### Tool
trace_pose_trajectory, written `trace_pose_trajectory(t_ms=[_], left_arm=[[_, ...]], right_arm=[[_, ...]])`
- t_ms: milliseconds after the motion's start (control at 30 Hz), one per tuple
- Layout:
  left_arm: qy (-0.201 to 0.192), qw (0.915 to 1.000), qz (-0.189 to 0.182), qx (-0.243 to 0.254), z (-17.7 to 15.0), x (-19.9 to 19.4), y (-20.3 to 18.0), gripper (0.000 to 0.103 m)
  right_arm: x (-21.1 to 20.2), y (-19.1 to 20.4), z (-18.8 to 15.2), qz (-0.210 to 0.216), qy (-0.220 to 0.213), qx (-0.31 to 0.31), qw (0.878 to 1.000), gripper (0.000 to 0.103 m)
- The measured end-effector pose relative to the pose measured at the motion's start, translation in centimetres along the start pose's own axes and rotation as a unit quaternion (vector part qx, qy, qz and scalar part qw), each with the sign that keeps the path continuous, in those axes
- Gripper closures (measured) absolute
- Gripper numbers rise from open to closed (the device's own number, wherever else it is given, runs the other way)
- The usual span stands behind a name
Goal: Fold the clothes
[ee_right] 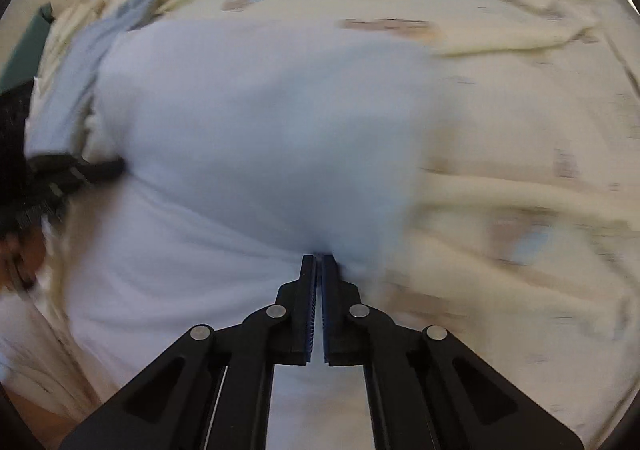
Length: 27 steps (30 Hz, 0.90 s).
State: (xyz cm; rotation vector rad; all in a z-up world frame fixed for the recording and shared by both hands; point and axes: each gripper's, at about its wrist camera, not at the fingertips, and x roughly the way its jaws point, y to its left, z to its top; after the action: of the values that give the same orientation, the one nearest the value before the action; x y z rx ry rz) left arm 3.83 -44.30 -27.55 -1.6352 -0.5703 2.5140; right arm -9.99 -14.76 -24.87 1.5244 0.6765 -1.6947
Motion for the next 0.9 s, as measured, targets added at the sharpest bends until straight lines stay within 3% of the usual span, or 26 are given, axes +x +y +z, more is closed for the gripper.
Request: trace_pose_trajectory(t_ms=[100,167,233,300,367,433,500,533,633,667,700,800,833,900], left_arm=[[-0.013,0.9998,0.008,0.012,0.5,-2.0,1.2,0.099],[-0.035,0.9993,-0.006,0.012,1.7,-3.6,1.2,0.091],[-0.065,0.9965,-0.048,0.016,3.7,-4.3,-0.1,0.087],[-0.077,0.9944,-0.071,0.018,5.3,-4.2,-1.3,0.086],[-0.077,0.9925,-0.093,0.020,6.5,-3.8,-1.8,0.086],[-0.051,0.9961,-0.064,0.033,7.3,-1.5,-2.9,0.086],[-0.019,0.9990,-0.003,0.040,8.5,2.3,-3.5,0.086],[-0.022,0.9995,-0.004,0.022,8.3,1.9,-2.3,0.087],[-0.032,0.9988,-0.012,-0.035,7.8,0.4,1.4,0.087],[-0.035,0.9978,-0.015,-0.055,7.6,-0.1,2.6,0.084],[-0.045,0.9963,-0.030,-0.067,6.7,-1.5,3.3,0.081],[-0.063,0.9898,-0.082,-0.099,3.0,-5.4,4.6,0.068],[-0.067,0.9868,-0.100,-0.109,1.5,-6.5,4.8,0.058],[-0.067,0.9799,-0.126,-0.140,-2.3,-7.8,5.1,0.040]], right_arm=[[-1.1,-1.8,-0.3,-0.067,0.013,-0.020,0.997,0.095],[-3.3,-1.8,1.0,-0.053,-0.031,-0.009,0.998,0.095],[-5.5,-1.7,2.3,-0.038,-0.075,0.001,0.996,0.095],[-7.0,-0.6,4.0,-0.014,-0.119,0.017,0.993,0.093],[-6.7,3.4,4.1,0.054,-0.115,0.021,0.992,0.093],[-4.4,5.6,4.4,0.082,-0.074,0.002,0.994,0.093],[-2.8,5.3,3.9,0.047,-0.049,-0.024,0.997,0.097],[-2.5,4.4,3.6,0.027,-0.046,-0.020,0.998,0.098],[-4.9,-2.1,1.8,-0.009,-0.077,0.101,0.992,0.100],[-6.0,-3.2,0.9,0.004,-0.087,0.123,0.989,0.092],[-7.2,-4.3,-0.1,0.018,-0.096,0.144,0.985,0.092],[-9.1,-5.1,-4.2,0.142,-0.100,0.162,0.971,0.091],[-9.6,-5.2,-6.0,0.183,-0.099,0.168,0.963,0.091],[-8.8,-4.1,-8.8,0.220,-0.098,0.173,0.955,0.071]])
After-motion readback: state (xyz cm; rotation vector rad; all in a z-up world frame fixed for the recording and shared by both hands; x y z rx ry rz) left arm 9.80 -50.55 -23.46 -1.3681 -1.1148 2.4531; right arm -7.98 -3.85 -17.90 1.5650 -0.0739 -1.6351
